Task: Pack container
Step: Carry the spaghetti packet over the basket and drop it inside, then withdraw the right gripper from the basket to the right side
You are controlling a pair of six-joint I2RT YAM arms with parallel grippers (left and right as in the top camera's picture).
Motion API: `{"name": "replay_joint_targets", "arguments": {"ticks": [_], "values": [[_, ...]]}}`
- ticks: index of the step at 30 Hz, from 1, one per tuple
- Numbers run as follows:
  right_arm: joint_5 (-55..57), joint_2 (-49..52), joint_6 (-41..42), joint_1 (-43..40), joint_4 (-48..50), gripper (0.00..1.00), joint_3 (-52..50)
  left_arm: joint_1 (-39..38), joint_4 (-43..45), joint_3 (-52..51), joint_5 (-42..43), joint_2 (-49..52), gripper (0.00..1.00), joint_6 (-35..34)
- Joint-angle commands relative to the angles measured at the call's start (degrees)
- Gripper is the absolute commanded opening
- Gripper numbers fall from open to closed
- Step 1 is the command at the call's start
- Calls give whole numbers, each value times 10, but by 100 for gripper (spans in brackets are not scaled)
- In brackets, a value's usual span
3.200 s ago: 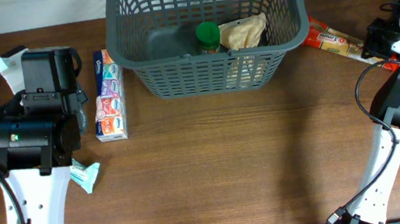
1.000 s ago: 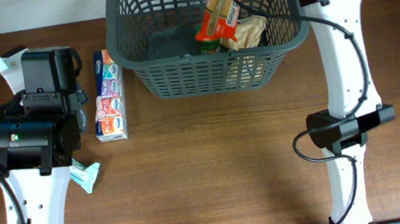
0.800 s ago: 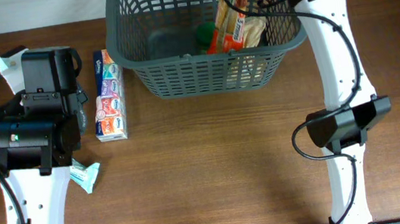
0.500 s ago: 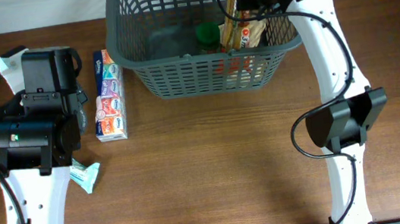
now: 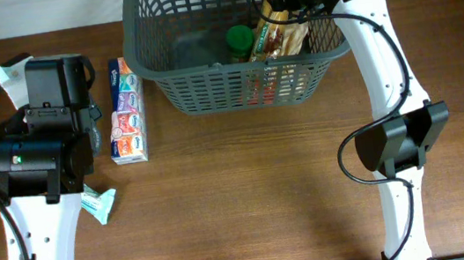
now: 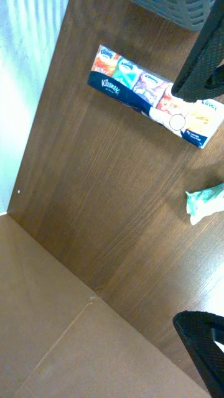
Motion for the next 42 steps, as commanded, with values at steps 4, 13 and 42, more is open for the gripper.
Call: {"name": "replay_joint_targets", "arguments": {"ticks": [4, 13, 42], "values": [[-23, -32, 3, 0, 23, 62, 43, 3, 0, 7, -8, -5, 99, 0], [3, -89, 3, -8, 1, 74, 238, 3, 0, 7, -8, -5, 99, 0], [325, -167, 109, -365, -327, 99, 164, 3, 0, 7, -8, -5, 99, 0]]}}
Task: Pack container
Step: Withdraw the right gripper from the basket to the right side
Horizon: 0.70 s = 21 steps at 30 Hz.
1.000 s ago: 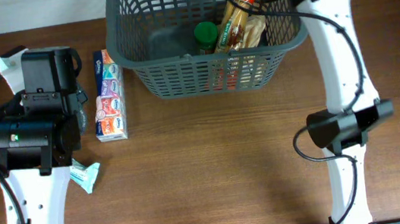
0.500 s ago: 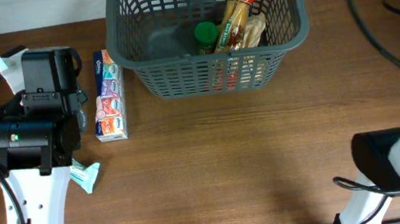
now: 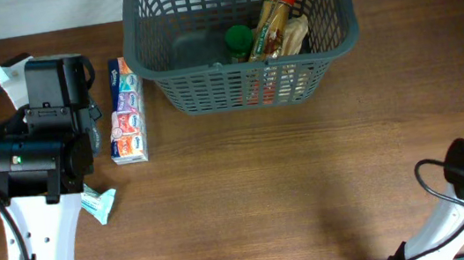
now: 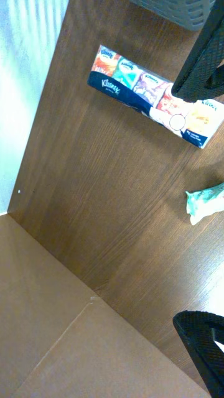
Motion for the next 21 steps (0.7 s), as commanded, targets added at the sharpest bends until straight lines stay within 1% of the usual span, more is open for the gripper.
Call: {"name": "replay_joint_targets", "arguments": {"ticks": [1, 7, 11, 19, 21], "values": [[17, 0, 14, -29, -3, 99, -37, 3, -1, 7, -9, -5, 99, 0], [16, 0, 14, -59, -4, 99, -115, 3, 0, 7, -8, -5, 99, 0], [16, 0, 14, -63, -3, 99, -156, 3, 0, 7, -8, -5, 99, 0], [16, 1, 14, -63, -3, 99, -187, 3, 0, 7, 0, -5, 99, 0], [16, 1, 14, -63, -3, 99, -187, 3, 0, 7, 33, -5, 99, 0]]}}
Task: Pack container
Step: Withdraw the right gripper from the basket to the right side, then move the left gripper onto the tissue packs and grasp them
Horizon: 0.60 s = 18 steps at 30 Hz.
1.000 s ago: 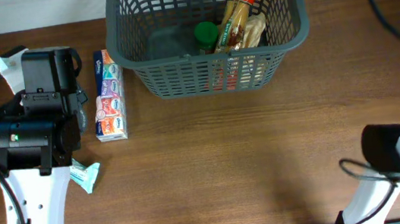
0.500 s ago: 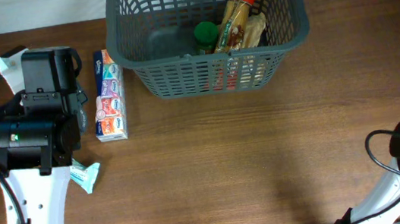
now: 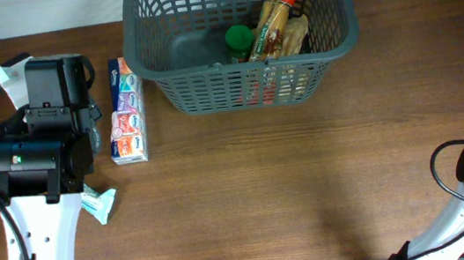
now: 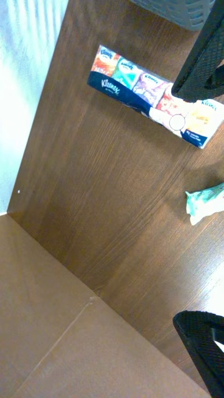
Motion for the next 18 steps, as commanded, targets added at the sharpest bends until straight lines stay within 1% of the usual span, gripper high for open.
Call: {"name": "replay_joint_targets", "arguments": {"ticks": [1, 5, 8, 10, 13, 17, 18], "values": [[10, 1, 5, -2, -3, 99, -2, 3, 0, 7, 50, -5, 99, 0], [10, 1, 5, -2, -3, 99, -2, 3, -26, 7, 170, -5, 99, 0], [10, 1, 5, -2, -3, 99, -2, 3, -47, 7, 235, -5, 99, 0], [10, 1, 5, -2, -3, 99, -2, 3, -79, 7, 268, -5, 99, 0], [10, 1, 5, -2, -3, 99, -2, 3, -119, 7, 299, -5, 99, -1], [10, 1, 5, -2, -3, 99, -2, 3, -129, 7, 305, -5, 99, -27], [10, 1, 5, -2, -3, 99, -2, 3, -129, 7, 306, -5, 94, -28]]}}
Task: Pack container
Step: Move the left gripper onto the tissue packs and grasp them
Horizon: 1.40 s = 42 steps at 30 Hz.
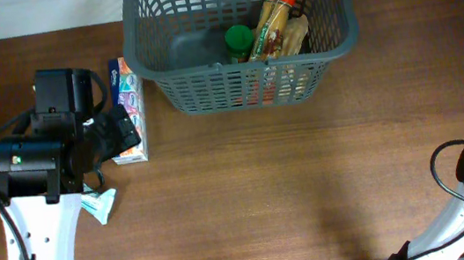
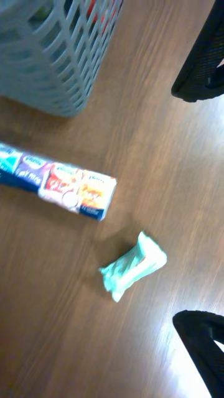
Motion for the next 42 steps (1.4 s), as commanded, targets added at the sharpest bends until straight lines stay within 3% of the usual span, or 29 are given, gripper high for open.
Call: {"name": "replay_joint_targets", "arguments": {"ticks": [1, 5, 8, 15, 19, 22, 29, 32, 35, 42], "values": [[9, 1, 5, -2, -3, 99, -1, 2, -3, 7, 33, -6, 93, -16], [9, 1, 5, -2, -3, 99, -1, 2, -33, 7, 62, -5, 93, -12], [9, 1, 5, -2, -3, 99, -1, 2, -49, 7, 102, -5, 92, 90], [9, 1, 5, -2, -3, 99, -1, 7, 59, 7, 10, 19, 92, 176], [9, 1, 5, -2, -3, 99, -1, 51, 100, 10, 25, 71, 92, 219], [9, 1, 5, -2, -3, 99, -1, 97, 90, 12, 100, 127, 93, 263], [9, 1, 5, -2, -3, 99, -1, 152, 26, 12, 141, 238, 93, 186], [9, 1, 5, -2, -3, 99, -1, 149, 15, 10, 193, 267, 93, 240], [9, 1, 5, -2, -3, 99, -1, 139, 40, 10, 189, 283, 93, 308], [9, 1, 5, -2, -3, 99, -1, 137, 142, 10, 177, 296, 92, 308]]}}
